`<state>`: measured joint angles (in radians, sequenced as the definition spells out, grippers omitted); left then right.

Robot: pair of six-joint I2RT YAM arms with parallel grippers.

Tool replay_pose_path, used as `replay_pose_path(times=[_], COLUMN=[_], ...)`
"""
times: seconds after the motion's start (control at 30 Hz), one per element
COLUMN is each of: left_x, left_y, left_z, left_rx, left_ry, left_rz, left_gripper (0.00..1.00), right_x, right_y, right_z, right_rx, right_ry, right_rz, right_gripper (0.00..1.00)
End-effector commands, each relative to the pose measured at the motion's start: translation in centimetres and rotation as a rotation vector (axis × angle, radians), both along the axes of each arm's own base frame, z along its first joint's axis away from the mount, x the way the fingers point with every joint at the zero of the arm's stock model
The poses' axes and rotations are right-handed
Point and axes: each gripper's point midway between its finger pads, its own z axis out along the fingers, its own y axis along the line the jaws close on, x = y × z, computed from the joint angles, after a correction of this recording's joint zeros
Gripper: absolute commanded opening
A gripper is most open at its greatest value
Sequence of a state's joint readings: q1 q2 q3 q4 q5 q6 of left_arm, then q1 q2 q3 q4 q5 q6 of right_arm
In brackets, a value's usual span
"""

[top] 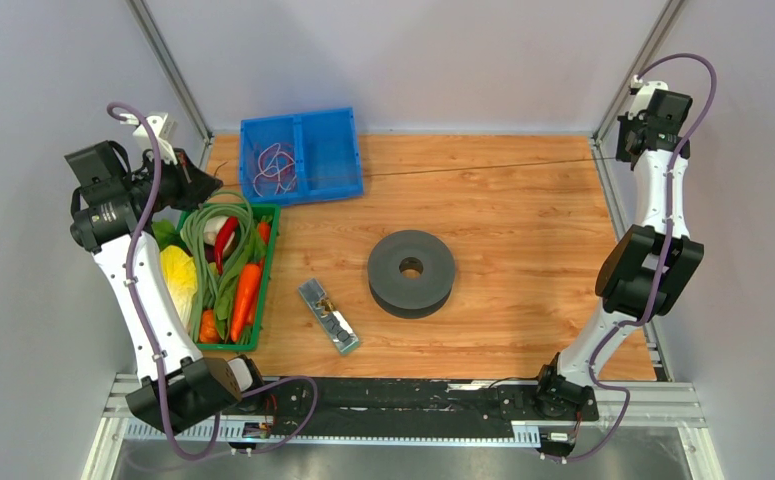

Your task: Wrap the cables

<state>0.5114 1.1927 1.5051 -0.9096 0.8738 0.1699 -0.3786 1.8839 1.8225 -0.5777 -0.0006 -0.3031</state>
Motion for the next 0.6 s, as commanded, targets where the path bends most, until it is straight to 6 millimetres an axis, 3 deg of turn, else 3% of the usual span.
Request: replay_pose_path(times=[0.0,0.57], left_x=[0.8,1.2], left_y=[3.2,5.8], left_z=[-0.3,-1.9], left_rx=[0.11,0.125], left_ry=[-0.026,0.02], left_rz=[0.079,0.146], left_gripper=[0.0,0.0], right_x=[0.3,0.1], right_y=[-4.2,-4.7], right_z=[2.6,2.7], right_rx=[-0.12,-0.134], right_ry=[-0.065,-0.059], right_rz=[-0.077,-0.083], right_gripper=[0.0,0.0])
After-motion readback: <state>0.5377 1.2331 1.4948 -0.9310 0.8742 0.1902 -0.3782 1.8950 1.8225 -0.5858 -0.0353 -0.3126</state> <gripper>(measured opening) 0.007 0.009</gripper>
